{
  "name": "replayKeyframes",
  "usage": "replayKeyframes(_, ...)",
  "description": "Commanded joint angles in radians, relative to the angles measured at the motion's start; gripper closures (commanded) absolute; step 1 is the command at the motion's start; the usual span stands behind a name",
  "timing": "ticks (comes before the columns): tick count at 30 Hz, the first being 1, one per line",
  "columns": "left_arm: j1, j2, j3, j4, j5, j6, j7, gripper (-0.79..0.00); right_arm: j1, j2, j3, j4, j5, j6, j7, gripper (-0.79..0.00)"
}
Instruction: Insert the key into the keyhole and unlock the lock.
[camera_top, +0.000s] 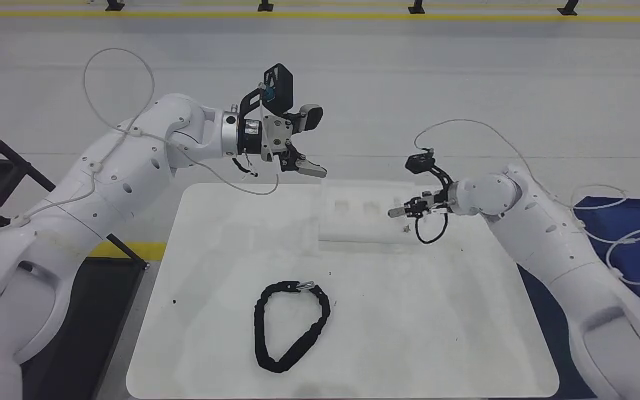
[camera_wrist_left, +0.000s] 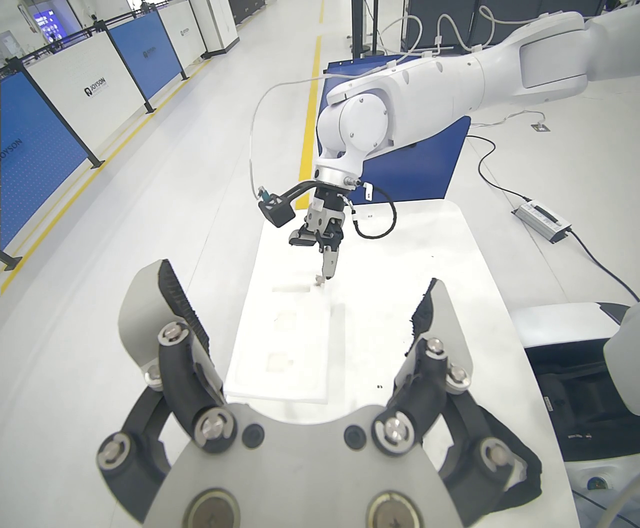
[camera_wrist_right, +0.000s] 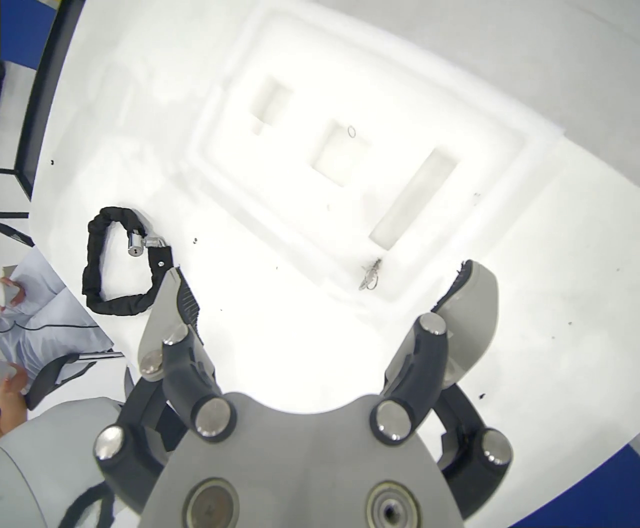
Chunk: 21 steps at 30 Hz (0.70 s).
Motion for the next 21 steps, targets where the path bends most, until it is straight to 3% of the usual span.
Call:
replayKeyframes(1, 0.0, 0.0, 0.0, 0.0, 0.0, 0.0, 0.0, -0.785, 0.001, -0.016, -0.01, 0.028, 0.012, 0.038, 0.01, -0.785)
replayKeyframes(4, 0.0, 0.0, 0.0, 0.0, 0.0, 0.0, 0.0, -0.785, 0.0, -0.042, -0.019, 0.071, 0.039, 0.1, 0.007, -0.785)
replayKeyframes(11, 0.0, 0.0, 0.0, 0.0, 0.0, 0.0, 0.0, -0.785, 0.01, -0.094, -0.027, 0.169, 0.102, 0.126, 0.046, -0.785)
replayKeyframes(21, 0.0, 0.0, 0.0, 0.0, 0.0, 0.0, 0.0, -0.785, 0.01, -0.096, -0.027, 0.173, 0.102, 0.124, 0.047, -0.785)
